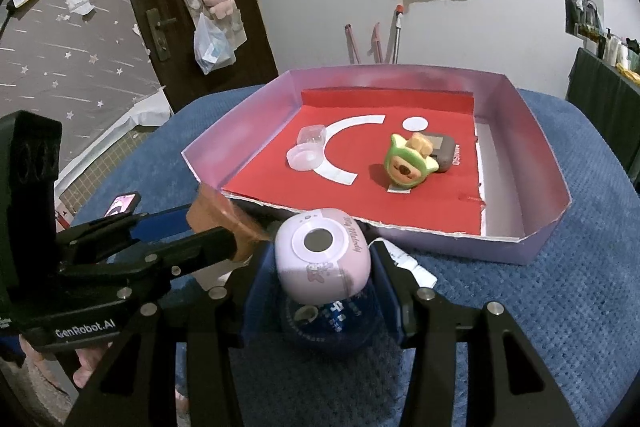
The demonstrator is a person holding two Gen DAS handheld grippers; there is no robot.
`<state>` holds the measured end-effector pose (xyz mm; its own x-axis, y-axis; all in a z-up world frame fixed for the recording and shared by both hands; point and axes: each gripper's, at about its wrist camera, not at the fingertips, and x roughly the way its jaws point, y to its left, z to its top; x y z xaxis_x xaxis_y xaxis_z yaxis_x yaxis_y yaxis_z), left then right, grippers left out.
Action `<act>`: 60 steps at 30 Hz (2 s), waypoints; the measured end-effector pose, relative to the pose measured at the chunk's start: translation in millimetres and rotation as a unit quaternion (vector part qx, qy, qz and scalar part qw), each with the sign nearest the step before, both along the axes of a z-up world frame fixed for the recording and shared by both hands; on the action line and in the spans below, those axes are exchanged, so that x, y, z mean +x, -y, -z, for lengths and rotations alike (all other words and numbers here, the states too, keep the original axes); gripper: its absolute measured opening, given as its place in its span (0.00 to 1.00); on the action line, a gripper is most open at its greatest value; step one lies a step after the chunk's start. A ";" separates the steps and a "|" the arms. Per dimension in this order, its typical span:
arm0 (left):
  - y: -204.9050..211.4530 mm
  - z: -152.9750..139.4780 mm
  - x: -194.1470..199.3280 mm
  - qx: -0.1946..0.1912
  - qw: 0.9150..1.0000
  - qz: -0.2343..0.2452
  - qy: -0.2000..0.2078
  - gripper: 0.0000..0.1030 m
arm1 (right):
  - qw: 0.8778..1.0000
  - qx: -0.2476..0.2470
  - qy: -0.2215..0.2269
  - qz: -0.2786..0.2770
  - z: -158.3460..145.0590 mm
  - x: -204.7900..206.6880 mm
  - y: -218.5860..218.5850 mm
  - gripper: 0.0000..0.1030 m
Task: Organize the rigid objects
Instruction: 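Carry the brown pot with the left gripper while the right gripper carries the pink container, then lower the brown pot with the left gripper while the right gripper lowers the pink container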
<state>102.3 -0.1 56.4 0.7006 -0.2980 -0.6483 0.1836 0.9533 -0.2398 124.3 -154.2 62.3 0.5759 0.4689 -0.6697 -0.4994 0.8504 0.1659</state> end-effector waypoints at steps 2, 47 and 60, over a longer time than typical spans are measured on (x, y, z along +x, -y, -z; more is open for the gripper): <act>-1.4 4.8 2.2 -0.003 1.000 0.001 -0.012 0.50 | 1.000 -0.001 -0.002 -0.001 1.0 0.1 0.1 0.50; -10.0 -6.6 7.0 -0.014 1.000 0.003 -0.001 0.51 | 1.000 0.017 -0.002 -0.007 -5.6 0.1 -0.9 0.50; -4.3 -18.4 31.1 0.000 1.000 0.006 0.003 0.51 | 0.999 0.034 -0.008 -0.012 -22.4 14.0 0.3 0.50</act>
<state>133.5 4.3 74.7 0.7013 -0.3066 -0.6436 0.1973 0.9510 -0.2380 138.2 -154.5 84.7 0.5533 0.5275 -0.6447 -0.5171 0.8242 0.2306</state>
